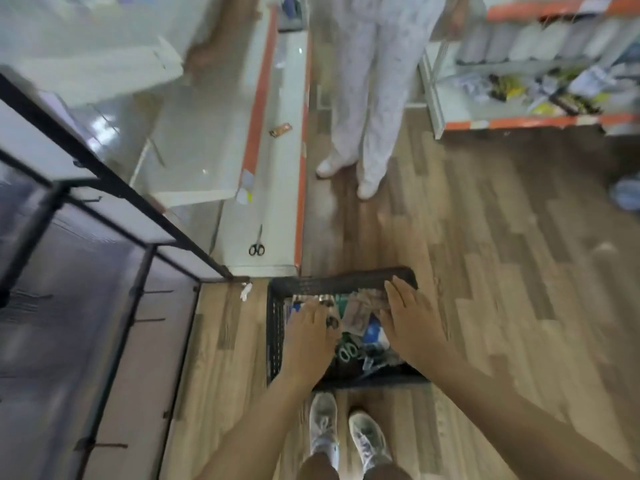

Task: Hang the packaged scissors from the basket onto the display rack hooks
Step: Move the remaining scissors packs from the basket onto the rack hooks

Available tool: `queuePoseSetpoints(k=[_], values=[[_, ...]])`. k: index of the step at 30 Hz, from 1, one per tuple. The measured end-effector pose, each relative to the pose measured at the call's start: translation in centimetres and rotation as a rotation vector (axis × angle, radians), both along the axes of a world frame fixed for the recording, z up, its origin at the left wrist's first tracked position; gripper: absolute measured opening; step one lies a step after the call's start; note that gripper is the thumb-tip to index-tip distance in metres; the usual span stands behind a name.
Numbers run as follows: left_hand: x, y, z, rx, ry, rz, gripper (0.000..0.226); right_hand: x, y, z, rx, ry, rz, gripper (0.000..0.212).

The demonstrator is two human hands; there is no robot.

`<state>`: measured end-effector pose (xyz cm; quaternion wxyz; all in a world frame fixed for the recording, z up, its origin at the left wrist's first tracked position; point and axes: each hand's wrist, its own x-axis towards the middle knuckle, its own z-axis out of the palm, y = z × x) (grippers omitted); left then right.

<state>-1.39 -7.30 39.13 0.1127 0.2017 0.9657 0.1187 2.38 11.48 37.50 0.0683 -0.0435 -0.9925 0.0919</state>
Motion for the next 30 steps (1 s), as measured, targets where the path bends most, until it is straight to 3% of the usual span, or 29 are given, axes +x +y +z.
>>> queuePoseSetpoints(k=[2,14,19,22,27,30], values=[[0.3,-1.8,-4.2,-0.040,-0.147,0.007,0.044,0.8,-0.8,-4.4,-0.007,-0.051,-0.026,0.058],[2.4,-7.0,-26.9,-0.148,-0.437,0.072,0.047,6.0,-3.7,-28.2,-0.090,-0.358,-0.157,0.045],[1.3,-4.9,-34.9,-0.047,-0.441,0.107,0.038,4.3,-3.2,-35.5,-0.102,-0.475,-0.124,0.058],[-0.9,-2.9,-39.3,0.032,-0.423,0.161,0.025,1.9,-2.1,-39.6,-0.120,-0.510,-0.144,0.054],[-4.9,0.0,-45.8,-0.028,-0.378,0.134,0.038,-3.2,-0.6,-45.0,-0.212,-0.454,-0.136,0.057],[-7.0,1.2,-48.9,-0.025,-0.382,0.166,0.033,-5.6,-0.3,-47.9,-0.227,-0.414,-0.148,0.055]])
